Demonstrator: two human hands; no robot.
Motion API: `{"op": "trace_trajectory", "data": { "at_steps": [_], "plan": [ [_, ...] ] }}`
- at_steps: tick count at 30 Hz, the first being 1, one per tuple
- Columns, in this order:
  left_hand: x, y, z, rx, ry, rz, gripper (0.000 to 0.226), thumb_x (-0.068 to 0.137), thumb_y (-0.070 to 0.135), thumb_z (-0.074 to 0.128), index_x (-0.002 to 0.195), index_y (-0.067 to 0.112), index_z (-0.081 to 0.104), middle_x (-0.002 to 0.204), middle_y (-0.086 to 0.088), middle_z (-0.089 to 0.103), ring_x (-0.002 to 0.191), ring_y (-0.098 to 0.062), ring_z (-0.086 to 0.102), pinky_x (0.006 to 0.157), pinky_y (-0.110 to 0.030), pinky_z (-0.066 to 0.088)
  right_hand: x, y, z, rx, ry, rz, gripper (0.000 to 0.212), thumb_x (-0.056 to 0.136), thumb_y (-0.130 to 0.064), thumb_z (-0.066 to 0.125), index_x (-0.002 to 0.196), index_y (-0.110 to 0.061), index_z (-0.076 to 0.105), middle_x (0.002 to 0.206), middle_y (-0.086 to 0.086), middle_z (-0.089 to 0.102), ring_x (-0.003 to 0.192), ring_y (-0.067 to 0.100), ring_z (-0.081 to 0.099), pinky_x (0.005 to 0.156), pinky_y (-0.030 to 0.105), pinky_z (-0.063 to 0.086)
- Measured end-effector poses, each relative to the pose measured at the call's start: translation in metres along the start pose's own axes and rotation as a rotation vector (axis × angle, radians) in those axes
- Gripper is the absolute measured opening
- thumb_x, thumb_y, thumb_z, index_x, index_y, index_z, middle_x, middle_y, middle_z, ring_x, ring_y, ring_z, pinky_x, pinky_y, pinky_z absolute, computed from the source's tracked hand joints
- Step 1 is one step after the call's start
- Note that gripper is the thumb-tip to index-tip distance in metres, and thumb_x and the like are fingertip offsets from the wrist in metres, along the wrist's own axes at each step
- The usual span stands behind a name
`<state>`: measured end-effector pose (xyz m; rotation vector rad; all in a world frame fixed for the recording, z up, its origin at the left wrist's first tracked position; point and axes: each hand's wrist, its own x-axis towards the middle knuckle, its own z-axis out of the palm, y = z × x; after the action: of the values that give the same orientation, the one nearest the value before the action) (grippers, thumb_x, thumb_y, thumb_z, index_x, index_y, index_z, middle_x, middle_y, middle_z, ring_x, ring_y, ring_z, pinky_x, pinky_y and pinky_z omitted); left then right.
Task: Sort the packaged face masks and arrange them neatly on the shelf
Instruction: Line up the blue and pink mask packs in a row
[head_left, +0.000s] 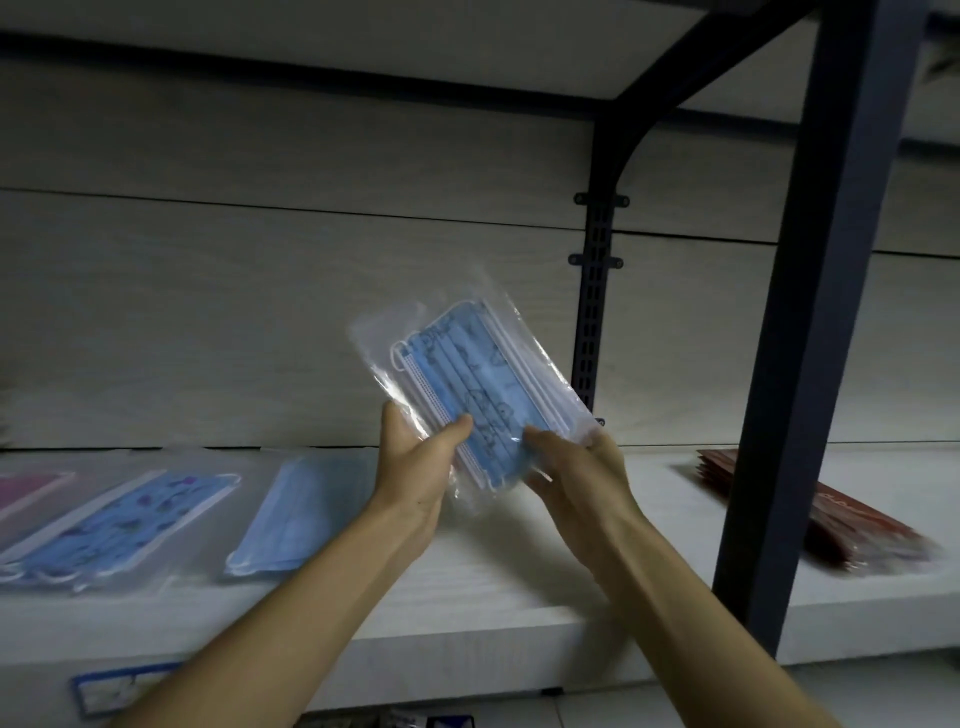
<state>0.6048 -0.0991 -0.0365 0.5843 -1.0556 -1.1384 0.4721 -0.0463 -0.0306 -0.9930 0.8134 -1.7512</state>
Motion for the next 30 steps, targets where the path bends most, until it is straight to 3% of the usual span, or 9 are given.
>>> {"op": "trace_trajectory", "data": {
  "at_steps": [2,6,10,12,14,17,20,25,30],
  "plan": [
    [0.001,0.004,-0.003,-0.002,-0.001,-0.001,0.041,0.078,-0.003,0.070,0.113,0.012,0.052,0.108,-0.007,0.069,0.097,-0.021,0.069,0.082,-0.040,0.056,-0.003,-0.005,-0.001,-0.091,0.066,-0.060,0.041,0.083,0.011,0.059,0.108,-0.021,0.060,0.111,0.008,0.066,0.100,0.025,0.067,0.073,0.037,0.059],
    [0.014,0.023,-0.023,0.044,0.108,0.063,0.057,0.069,0.011,0.082,0.116,0.017,0.051,0.114,-0.008,0.065,0.100,-0.022,0.066,0.082,-0.038,0.054,-0.002,-0.013,-0.013,-0.277,0.193,-0.130,0.050,0.075,0.014,0.055,0.108,-0.023,0.061,0.109,0.004,0.065,0.102,0.023,0.063,0.086,0.044,0.056],
    [0.008,0.028,-0.038,0.361,-0.077,0.086,0.067,0.067,0.011,0.085,0.125,0.018,0.052,0.110,-0.002,0.068,0.093,-0.013,0.067,0.079,-0.023,0.054,-0.005,-0.021,-0.020,-0.391,0.281,-0.147,0.043,0.071,0.013,0.055,0.107,-0.011,0.057,0.103,0.009,0.063,0.093,0.023,0.063,0.066,0.031,0.054],
    [0.004,0.025,-0.042,0.520,-0.159,0.071,0.071,0.068,0.015,0.085,0.130,0.019,0.050,0.109,-0.003,0.068,0.095,-0.016,0.067,0.082,-0.029,0.055,-0.005,-0.023,-0.021,-0.421,0.316,-0.169,0.040,0.075,0.014,0.054,0.098,-0.018,0.053,0.099,0.009,0.063,0.088,0.026,0.063,0.063,0.037,0.055],
    [-0.001,0.024,-0.041,0.577,-0.217,0.031,0.062,0.070,0.014,0.084,0.123,0.021,0.054,0.108,-0.002,0.068,0.096,-0.016,0.066,0.082,-0.033,0.056,-0.004,-0.025,-0.022,-0.481,0.321,-0.189,0.037,0.081,0.011,0.053,0.094,-0.024,0.051,0.100,0.010,0.063,0.089,0.028,0.064,0.073,0.047,0.058],
    [-0.008,0.021,-0.038,0.582,-0.265,-0.016,0.039,0.074,0.010,0.080,0.103,0.026,0.059,0.103,0.001,0.069,0.094,-0.013,0.066,0.079,-0.028,0.056,-0.007,-0.023,-0.024,-0.516,0.341,-0.207,0.029,0.086,0.002,0.053,0.093,-0.026,0.050,0.100,0.008,0.062,0.089,0.026,0.064,0.076,0.048,0.058],
    [-0.012,0.018,-0.036,0.579,-0.258,-0.001,0.043,0.072,0.010,0.081,0.103,0.025,0.055,0.103,0.002,0.067,0.096,-0.014,0.065,0.083,-0.030,0.054,-0.012,-0.016,-0.029,-0.557,0.364,-0.218,0.025,0.088,-0.008,0.057,0.103,-0.026,0.050,0.100,0.004,0.062,0.086,0.022,0.065,0.068,0.039,0.058],
    [-0.014,0.012,-0.033,0.585,-0.222,0.032,0.054,0.070,0.007,0.083,0.110,0.019,0.047,0.106,0.002,0.062,0.098,-0.012,0.062,0.087,-0.031,0.051,-0.016,-0.013,-0.034,-0.584,0.391,-0.233,0.038,0.090,-0.011,0.058,0.122,-0.022,0.041,0.095,-0.001,0.056,0.080,0.013,0.060,0.056,0.022,0.048],
    [-0.013,0.004,-0.035,0.587,-0.238,-0.041,0.054,0.073,0.005,0.080,0.114,0.018,0.048,0.109,-0.002,0.063,0.102,-0.017,0.062,0.088,-0.034,0.053,-0.016,-0.010,-0.034,-0.594,0.380,-0.174,0.039,0.089,-0.010,0.056,0.125,-0.017,0.043,0.098,0.003,0.058,0.084,0.016,0.061,0.063,0.028,0.052]
  ]
}}
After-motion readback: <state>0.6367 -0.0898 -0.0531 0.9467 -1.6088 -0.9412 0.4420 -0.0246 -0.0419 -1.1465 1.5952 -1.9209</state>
